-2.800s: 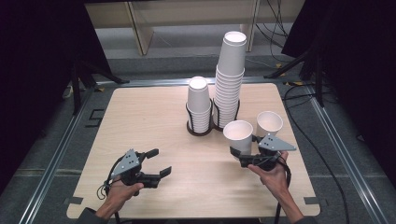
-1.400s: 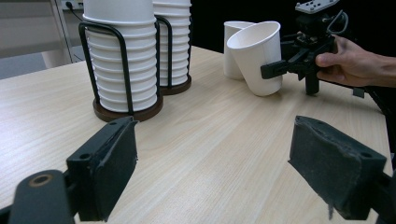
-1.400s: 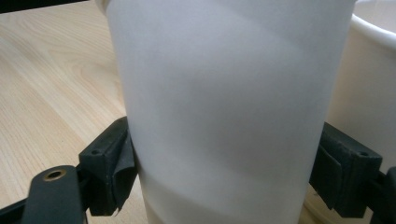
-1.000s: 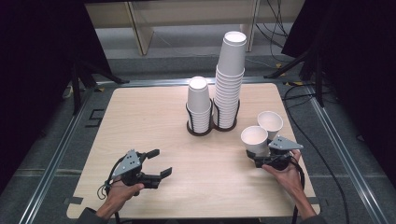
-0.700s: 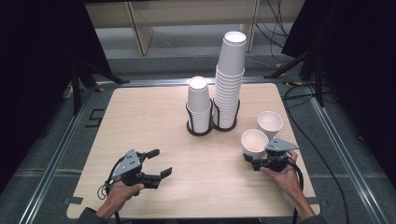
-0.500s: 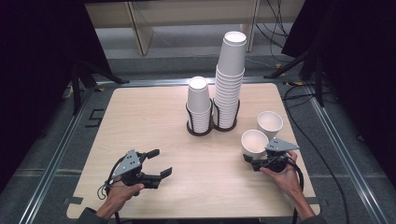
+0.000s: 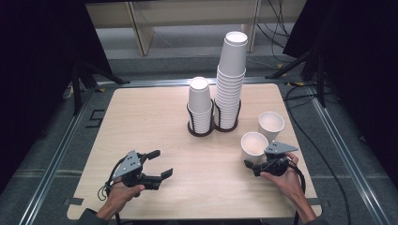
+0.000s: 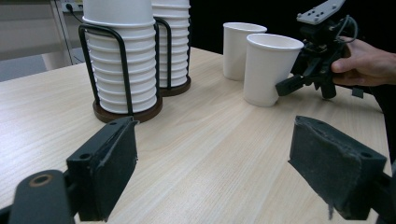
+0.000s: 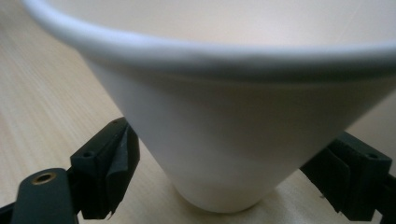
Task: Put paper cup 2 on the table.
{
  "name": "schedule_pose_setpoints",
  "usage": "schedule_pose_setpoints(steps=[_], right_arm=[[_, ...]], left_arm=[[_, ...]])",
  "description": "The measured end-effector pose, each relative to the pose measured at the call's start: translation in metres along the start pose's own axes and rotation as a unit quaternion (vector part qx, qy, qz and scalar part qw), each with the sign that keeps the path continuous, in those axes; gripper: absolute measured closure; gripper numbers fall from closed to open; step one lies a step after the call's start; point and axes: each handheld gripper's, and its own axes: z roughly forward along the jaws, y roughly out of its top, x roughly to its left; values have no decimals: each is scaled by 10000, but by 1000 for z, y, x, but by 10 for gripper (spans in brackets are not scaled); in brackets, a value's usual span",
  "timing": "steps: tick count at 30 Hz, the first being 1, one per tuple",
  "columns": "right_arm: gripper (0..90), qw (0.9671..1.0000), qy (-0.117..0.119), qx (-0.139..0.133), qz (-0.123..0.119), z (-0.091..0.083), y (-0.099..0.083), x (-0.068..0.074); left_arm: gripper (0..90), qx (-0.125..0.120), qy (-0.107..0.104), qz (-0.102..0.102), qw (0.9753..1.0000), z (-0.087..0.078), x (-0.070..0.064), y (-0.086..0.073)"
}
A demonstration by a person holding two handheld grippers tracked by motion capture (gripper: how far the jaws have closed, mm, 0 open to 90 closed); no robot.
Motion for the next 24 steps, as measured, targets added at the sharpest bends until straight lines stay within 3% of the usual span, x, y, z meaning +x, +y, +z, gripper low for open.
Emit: schedule_pose_setpoints(steps=[2,5,9,11,14,15,18,19,21,22,24], right_arm=[[155,10000,-56,2,-29,-4,-2,-1],[155,9998,66,45,188,-9,-5,0],[156,9996,-160,-45,209,-22,-6,2],[156,9990,-201,-24,404,-30,-6,5],[155,9976,-329,-192,572,-43,-8,9],[156,9969,-346,-195,675,-49,-9,12],[156,9966,-386,-332,641,-60,-10,20],[159,9967,-379,-343,632,-63,-10,24],[158,9965,-350,-335,681,-69,-11,30],[159,9967,-349,-314,659,-71,-11,34],[157,9970,-363,-265,632,-73,-13,41]], left_arm=[[146,-8,-1,-4,10000,0,0,0],[146,-3,15,-15,10000,-1,0,0],[146,-107,-3,-28,9999,0,1,-2],[146,71,88,17,9999,-3,2,-2],[146,27,51,13,10000,-2,2,-5],[146,161,119,34,9998,-3,2,-5],[146,179,105,148,9997,-2,1,-9],[146,289,136,161,9994,-4,0,-9],[146,324,128,170,9992,-4,-1,-10],[146,225,93,161,9996,-3,-1,-11],[146,323,135,162,9993,-5,-1,-11]])
